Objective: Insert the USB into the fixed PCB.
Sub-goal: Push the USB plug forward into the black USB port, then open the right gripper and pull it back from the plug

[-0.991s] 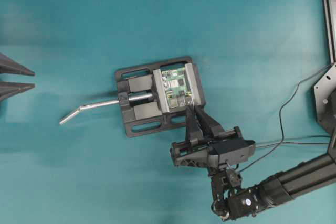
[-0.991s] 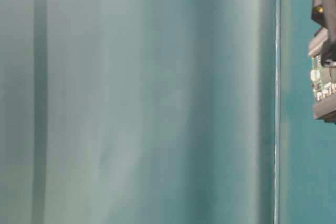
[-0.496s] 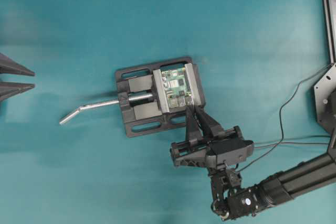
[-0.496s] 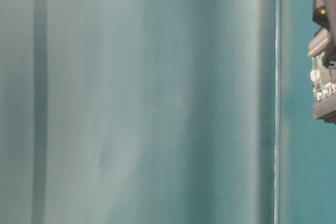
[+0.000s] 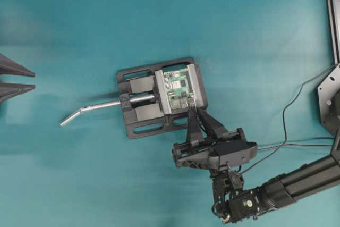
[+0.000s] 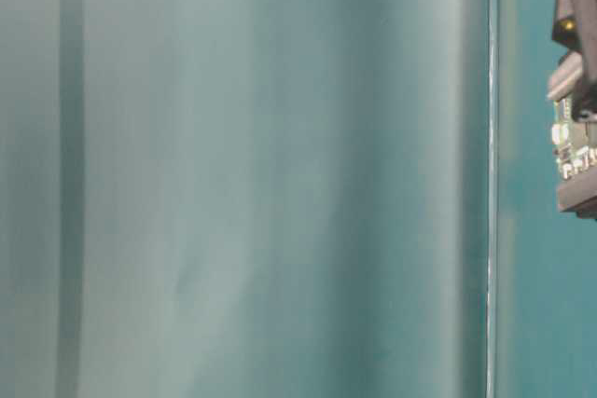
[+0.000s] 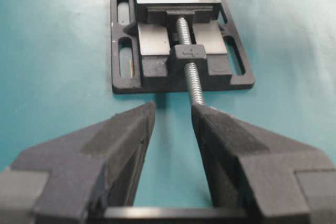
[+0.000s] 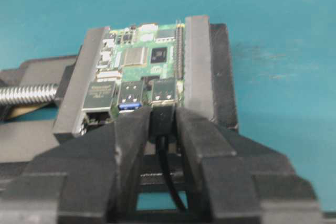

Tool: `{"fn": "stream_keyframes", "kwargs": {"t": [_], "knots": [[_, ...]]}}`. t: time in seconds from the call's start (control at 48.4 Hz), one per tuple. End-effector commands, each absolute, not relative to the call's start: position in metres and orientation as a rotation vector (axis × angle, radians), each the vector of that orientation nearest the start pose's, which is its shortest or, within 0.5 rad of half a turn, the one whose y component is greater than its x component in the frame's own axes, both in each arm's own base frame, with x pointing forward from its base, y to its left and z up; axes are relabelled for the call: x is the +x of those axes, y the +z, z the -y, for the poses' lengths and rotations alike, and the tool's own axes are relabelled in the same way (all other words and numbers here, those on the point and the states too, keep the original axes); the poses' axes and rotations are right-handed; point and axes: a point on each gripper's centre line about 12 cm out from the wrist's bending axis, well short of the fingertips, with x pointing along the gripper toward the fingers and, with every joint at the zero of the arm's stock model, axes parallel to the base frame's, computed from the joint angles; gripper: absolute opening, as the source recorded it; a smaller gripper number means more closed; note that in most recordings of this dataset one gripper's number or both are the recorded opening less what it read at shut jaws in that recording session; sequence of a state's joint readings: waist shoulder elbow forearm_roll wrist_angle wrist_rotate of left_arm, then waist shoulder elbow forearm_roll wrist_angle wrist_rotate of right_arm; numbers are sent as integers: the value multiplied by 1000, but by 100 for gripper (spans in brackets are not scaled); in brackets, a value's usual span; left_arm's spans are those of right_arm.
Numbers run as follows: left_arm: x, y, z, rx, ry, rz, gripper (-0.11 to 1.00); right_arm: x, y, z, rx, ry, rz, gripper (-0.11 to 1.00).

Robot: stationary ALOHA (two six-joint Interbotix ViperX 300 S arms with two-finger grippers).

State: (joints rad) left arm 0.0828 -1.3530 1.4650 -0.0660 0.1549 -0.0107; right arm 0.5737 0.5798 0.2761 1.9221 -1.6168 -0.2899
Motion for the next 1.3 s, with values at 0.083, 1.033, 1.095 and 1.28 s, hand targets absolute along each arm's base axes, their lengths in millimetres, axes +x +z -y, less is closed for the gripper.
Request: {"fn": "stream_keyframes", "kwargs": {"t": [0.083,1.033,1.095,1.28], "knots": [[134,196,-10,-85,79,-241,46,376,116,-120,511,-1306,108,35],[134,196,-10,-85,79,-241,46,350,153,-113,441,-1211,7,63],[134,196,-10,-85,79,-241,46,345,156,-107,435,-1160,-11,63],[134,195,-10,-85,79,-242,46,316,166,-84,443,-1008,-36,63]]}}
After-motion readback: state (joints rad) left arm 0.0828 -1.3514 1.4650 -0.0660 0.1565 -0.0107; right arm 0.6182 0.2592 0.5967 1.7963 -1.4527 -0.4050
